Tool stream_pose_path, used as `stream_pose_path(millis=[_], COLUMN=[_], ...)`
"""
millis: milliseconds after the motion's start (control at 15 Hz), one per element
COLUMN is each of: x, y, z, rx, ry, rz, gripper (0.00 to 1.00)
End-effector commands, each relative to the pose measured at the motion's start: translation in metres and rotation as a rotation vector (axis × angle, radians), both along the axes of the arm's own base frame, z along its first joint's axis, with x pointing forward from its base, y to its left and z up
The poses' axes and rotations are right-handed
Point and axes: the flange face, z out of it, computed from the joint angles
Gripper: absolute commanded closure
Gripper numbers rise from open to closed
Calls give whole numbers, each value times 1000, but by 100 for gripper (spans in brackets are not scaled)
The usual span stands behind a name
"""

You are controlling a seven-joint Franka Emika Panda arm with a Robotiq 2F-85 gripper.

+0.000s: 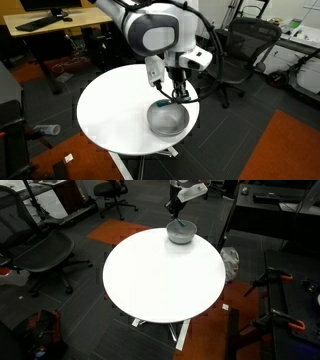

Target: Put the marker on the table

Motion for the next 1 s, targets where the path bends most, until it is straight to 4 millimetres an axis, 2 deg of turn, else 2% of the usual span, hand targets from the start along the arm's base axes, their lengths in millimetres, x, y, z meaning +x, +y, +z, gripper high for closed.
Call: stream_pose_path(millis=[0,200,467,933], x=[-23,-38,-73,-142], y=[21,40,65,82], z=[43,62,75,71], rx=[10,10,25,56], ry=[-19,-22,2,52], rz=[32,64,101,80], gripper=[95,95,95,95])
